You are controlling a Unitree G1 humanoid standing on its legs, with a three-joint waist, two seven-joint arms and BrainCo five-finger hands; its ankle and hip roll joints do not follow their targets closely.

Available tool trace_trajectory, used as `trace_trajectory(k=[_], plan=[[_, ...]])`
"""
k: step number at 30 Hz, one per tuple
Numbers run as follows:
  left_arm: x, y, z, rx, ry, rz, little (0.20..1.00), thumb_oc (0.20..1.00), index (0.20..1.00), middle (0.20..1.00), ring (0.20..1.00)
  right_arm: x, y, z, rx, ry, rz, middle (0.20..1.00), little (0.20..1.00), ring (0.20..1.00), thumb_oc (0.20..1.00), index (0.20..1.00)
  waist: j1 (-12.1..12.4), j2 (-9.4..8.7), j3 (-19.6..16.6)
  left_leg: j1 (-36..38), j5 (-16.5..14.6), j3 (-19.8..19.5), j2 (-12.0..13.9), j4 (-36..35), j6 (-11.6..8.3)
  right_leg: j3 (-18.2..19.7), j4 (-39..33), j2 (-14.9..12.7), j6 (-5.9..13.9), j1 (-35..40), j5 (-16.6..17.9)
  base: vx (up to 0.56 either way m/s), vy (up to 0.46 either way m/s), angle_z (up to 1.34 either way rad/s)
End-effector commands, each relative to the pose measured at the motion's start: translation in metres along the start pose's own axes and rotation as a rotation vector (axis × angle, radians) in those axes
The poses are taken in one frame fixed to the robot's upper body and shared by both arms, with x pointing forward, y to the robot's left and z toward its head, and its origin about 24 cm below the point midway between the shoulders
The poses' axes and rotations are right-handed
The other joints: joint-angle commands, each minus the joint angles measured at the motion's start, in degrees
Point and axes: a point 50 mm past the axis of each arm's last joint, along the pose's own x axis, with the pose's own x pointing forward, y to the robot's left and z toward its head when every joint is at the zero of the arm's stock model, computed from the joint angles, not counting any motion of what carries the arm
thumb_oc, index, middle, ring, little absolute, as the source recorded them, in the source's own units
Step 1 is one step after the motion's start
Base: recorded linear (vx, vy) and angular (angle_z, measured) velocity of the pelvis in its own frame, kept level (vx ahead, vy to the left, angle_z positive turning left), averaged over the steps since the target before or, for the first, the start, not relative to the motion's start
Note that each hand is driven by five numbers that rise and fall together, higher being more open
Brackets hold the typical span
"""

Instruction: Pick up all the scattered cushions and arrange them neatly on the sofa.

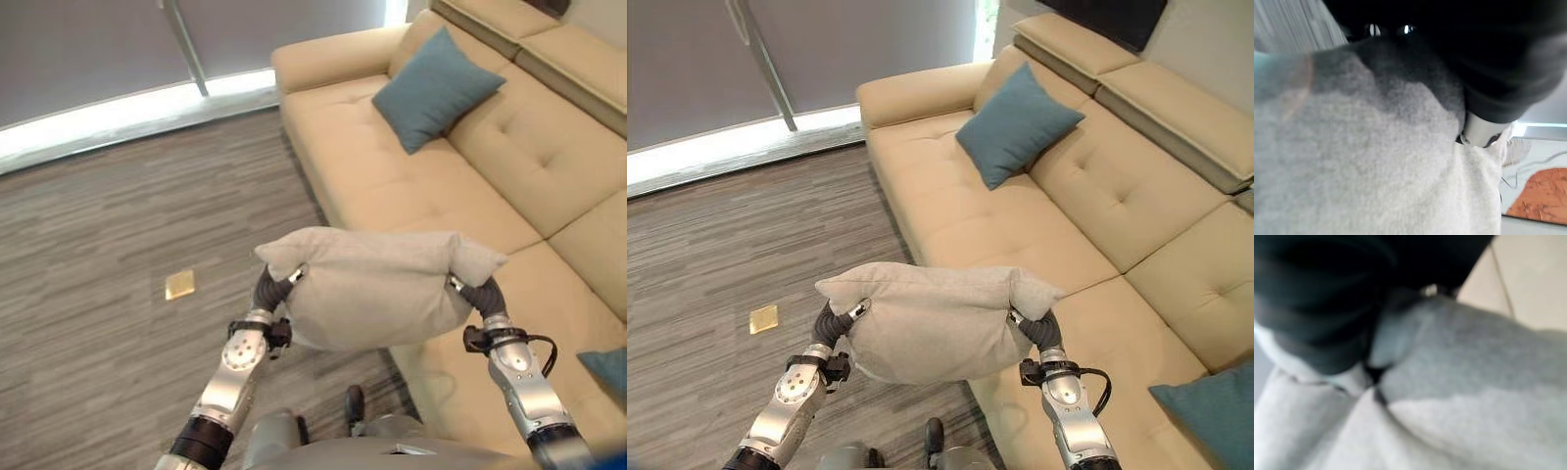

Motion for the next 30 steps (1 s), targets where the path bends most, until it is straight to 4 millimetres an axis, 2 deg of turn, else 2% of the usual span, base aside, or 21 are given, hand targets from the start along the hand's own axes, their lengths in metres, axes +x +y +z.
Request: trace_trajectory(k=[1, 2, 3, 5, 9, 10, 13, 15, 19, 20, 21, 22, 23, 25, 26, 28, 30], plan=[[0.007, -0.002, 0.043, -0.036, -0.220, -0.016, 0.200, 0.200, 0.200, 0.200, 0.200, 0.013, -0.012, 0.035, 0.002, -0.177, -0.053, 0.200, 0.200, 0.200, 0.200, 0.200, 1.5, -0.15, -0.5, 0.5, 6.5, -7.1, -3.0, -3.7, -0.32, 4.7, 6.9, -0.9, 6.53, 2.7, -6.6, 0.28, 0.075, -1.07], [0.007, -0.002, 0.043, -0.036, -0.220, -0.016, 0.200, 0.200, 0.200, 0.200, 0.200, 0.013, -0.012, 0.035, 0.002, -0.177, -0.053, 0.200, 0.200, 0.200, 0.200, 0.200, 1.6, -0.19, -0.5, 0.5, 6.4, -7.0, -3.1, -3.6, -0.30, 4.7, 7.0, -1.0, 6.54, 2.8, -6.7, 0.36, 0.154, -1.03], [0.006, -0.003, 0.041, -0.043, -0.212, -0.021, 0.200, 0.200, 0.200, 0.200, 0.200, 0.013, -0.011, 0.033, 0.010, -0.170, -0.052, 0.200, 0.200, 0.200, 0.200, 0.200, 1.3, 0.83, -1.3, 3.3, 6.1, -7.3, -2.6, -7.0, 0.15, 5.9, 7.5, -0.7, 6.69, 3.3, -7.5, 0.24, 0.165, -0.83], [0.005, -0.001, 0.041, -0.032, -0.211, -0.020, 0.200, 0.200, 0.200, 0.200, 0.200, 0.012, -0.012, 0.032, 0.010, -0.165, -0.055, 0.200, 0.200, 0.200, 0.200, 0.200, 1.1, 1.20, -2.2, 5.6, 6.2, -6.3, -2.6, -8.5, 0.50, 6.8, 8.5, -1.7, 7.08, 3.4, -7.6, 0.26, 0.204, -0.97], [0.006, 0.003, 0.044, -0.020, -0.222, -0.011, 0.200, 0.200, 0.200, 0.200, 0.200, 0.014, -0.008, 0.035, 0.010, -0.175, -0.041, 0.200, 0.200, 0.200, 0.200, 0.200, 0.8, 1.82, -2.9, 8.8, 4.4, -1.8, -2.9, -9.6, 2.73, 9.0, 11.2, -3.3, 9.31, 2.3, -7.0, 0.15, 0.162, -0.82], [0.006, 0.003, 0.044, -0.020, -0.222, -0.011, 0.200, 0.200, 0.200, 0.200, 0.200, 0.014, -0.008, 0.035, 0.010, -0.175, -0.041, 0.200, 0.200, 0.200, 0.200, 0.200, 1.1, 1.79, -2.9, 8.9, 4.3, -1.5, -2.9, -9.6, 2.77, 9.3, 11.3, -3.3, 9.35, 2.3, -7.0, 0.08, 0.101, -0.60], [0.006, 0.009, 0.048, -0.004, -0.237, 0.007, 0.200, 0.200, 0.200, 0.200, 0.200, 0.019, -0.004, 0.042, 0.023, -0.201, -0.033, 0.200, 0.200, 0.200, 0.200, 0.200, 1.0, 2.47, -2.4, 10.1, 3.3, 1.7, -2.5, -9.7, 3.85, 10.1, 16.5, -4.0, 11.18, -1.0, -5.5, 0.05, 0.090, -0.59], [0.007, 0.013, 0.051, 0.002, -0.251, 0.021, 0.200, 0.200, 0.200, 0.200, 0.200, 0.022, 0.000, 0.047, 0.035, -0.217, -0.025, 0.200, 0.200, 0.200, 0.200, 0.200, 1.4, 2.95, -2.1, 10.8, 2.4, 4.3, -1.9, -9.8, 4.13, 6.5, 18.1, -5.5, 11.67, -3.0, -5.0, 0.03, 0.081, -0.86], [0.006, 0.019, 0.052, -0.004, -0.253, 0.045, 0.200, 0.200, 0.200, 0.200, 0.200, 0.026, 0.007, 0.051, 0.041, -0.227, -0.010, 0.200, 0.200, 0.200, 0.200, 0.200, 2.6, 3.58, -2.0, 13.4, 1.0, 10.0, -0.7, -10.5, 3.62, -8.2, 14.5, -10.0, 11.40, -4.9, -4.2, 0.02, 0.005, -1.18], [0.005, 0.021, 0.052, -0.007, -0.256, 0.057, 0.200, 0.200, 0.200, 0.200, 0.200, 0.027, 0.010, 0.053, 0.041, -0.237, 0.004, 0.200, 0.200, 0.200, 0.200, 0.200, 3.2, 3.83, -1.7, 14.1, 0.8, 11.8, -0.1, -10.8, 3.44, -13.8, 14.0, -11.4, 11.12, -6.1, -3.3, 0.01, -0.035, -0.98], [0.004, 0.022, 0.051, -0.009, -0.254, 0.059, 0.200, 0.200, 0.200, 0.200, 0.200, 0.027, 0.011, 0.054, 0.041, -0.238, 0.010, 0.200, 0.200, 0.200, 0.200, 0.200, 3.2, 4.03, -1.4, 14.6, 0.7, 12.2, 0.2, -10.9, 3.35, -16.5, 13.7, -11.7, 10.81, -6.1, -3.7, 0.09, -0.030, -0.90], [0.004, 0.023, 0.051, -0.012, -0.253, 0.066, 0.200, 0.200, 0.200, 0.200, 0.200, 0.027, 0.012, 0.053, 0.038, -0.238, 0.014, 0.200, 0.200, 0.200, 0.200, 0.200, 3.0, 4.41, -1.5, 15.6, -0.2, 12.2, 0.6, -11.2, 2.97, -17.6, 14.5, -11.8, 11.65, -6.4, -4.4, 0.05, -0.064, -0.87], [0.006, 0.021, 0.051, -0.022, -0.258, 0.058, 0.200, 0.200, 0.200, 0.200, 0.200, 0.026, 0.010, 0.053, 0.032, -0.240, 0.011, 0.200, 0.200, 0.200, 0.200, 0.200, 2.5, 3.83, -1.2, 15.3, 0.6, 13.0, 0.2, -10.9, 3.09, -17.3, 12.6, -11.4, 11.31, -5.8, -3.7, 0.06, -0.097, -0.51], [0.007, 0.015, 0.050, -0.043, -0.257, 0.043, 0.200, 0.200, 0.200, 0.200, 0.200, 0.025, 0.004, 0.052, 0.039, -0.239, -0.016, 0.200, 0.200, 0.200, 0.200, 0.200, 1.3, 3.32, -1.4, 15.4, 0.3, 12.8, -0.2, -10.1, 2.83, -12.4, 11.1, -9.3, 11.20, -5.6, -3.5, 0.05, -0.112, 0.04], [0.008, 0.013, 0.051, -0.049, -0.264, 0.037, 0.200, 0.200, 0.200, 0.200, 0.200, 0.025, 0.001, 0.054, 0.042, -0.247, -0.029, 0.200, 0.200, 0.200, 0.200, 0.200, 1.2, 3.18, -1.4, 15.5, -0.2, 13.2, -0.3, -9.5, 2.66, -12.5, 9.7, -9.2, 11.16, -4.9, -3.1, 0.07, -0.127, 0.37], [0.009, 0.008, 0.051, -0.053, -0.262, 0.016, 0.200, 0.200, 0.200, 0.200, 0.200, 0.022, -0.004, 0.054, 0.046, -0.254, -0.049, 0.200, 0.200, 0.200, 0.200, 0.200, 0.4, 2.61, -1.8, 14.4, -1.2, 13.0, 0.3, -5.2, 1.92, -11.5, 7.8, -8.4, 10.18, -3.2, -3.4, 0.08, -0.138, 0.12], [0.011, 0.007, 0.053, -0.054, -0.269, 0.010, 0.200, 0.200, 0.200, 0.200, 0.200, 0.022, -0.008, 0.057, 0.039, -0.267, -0.058, 0.200, 0.200, 0.200, 0.200, 0.200, 0.7, 2.08, -0.9, 11.6, -0.7, 10.7, 1.3, 3.3, 1.05, -10.4, 7.0, -7.7, 8.92, -1.6, -3.5, 0.07, -0.106, -0.03]])
